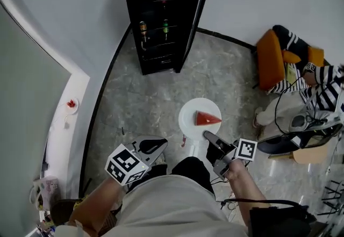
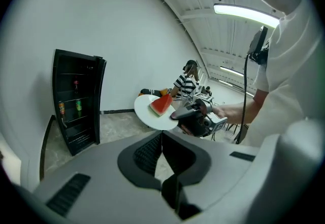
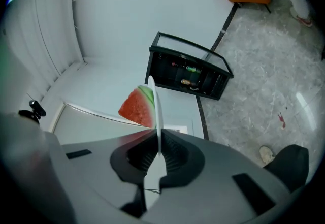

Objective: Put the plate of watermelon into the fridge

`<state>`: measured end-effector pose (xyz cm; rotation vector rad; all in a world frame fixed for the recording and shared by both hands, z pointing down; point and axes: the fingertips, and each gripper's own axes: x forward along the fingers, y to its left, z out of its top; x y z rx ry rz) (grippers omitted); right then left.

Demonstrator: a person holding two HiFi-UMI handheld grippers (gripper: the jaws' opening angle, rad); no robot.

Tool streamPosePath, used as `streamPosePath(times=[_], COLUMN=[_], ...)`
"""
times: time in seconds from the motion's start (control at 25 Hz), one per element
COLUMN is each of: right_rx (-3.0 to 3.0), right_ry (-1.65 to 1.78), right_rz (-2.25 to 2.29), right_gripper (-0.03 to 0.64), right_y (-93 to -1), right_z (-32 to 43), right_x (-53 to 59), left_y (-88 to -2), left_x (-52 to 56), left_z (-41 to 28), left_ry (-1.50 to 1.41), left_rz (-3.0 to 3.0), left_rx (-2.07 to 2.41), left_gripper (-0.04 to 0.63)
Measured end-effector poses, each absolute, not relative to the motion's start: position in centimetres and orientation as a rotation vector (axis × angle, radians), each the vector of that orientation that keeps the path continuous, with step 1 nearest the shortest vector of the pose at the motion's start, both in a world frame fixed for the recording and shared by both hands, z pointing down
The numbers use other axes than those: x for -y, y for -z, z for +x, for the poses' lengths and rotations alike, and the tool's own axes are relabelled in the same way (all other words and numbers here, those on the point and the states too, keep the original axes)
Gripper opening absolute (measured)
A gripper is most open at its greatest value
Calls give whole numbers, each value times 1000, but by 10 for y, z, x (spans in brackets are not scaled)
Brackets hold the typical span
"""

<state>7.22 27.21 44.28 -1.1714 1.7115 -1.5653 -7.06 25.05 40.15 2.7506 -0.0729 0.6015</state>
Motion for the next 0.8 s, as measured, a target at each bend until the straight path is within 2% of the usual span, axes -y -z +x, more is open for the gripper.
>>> streamPosePath(times=[0.36,0.8], right_rx=[-1769,-1848], right_ry=[1630,1779], right_rz=[-1153,-1075], right_gripper=[21,21], right_y=[-465,-515], right_z=[98,153], right_x=[-87,203], left_y=[-404,-398], left_x=[-130,84], left_z=[-60,27], left_ry=[-522,-552], left_rz=[2678,2611], left_rx=[190,350], left_gripper=[12,12])
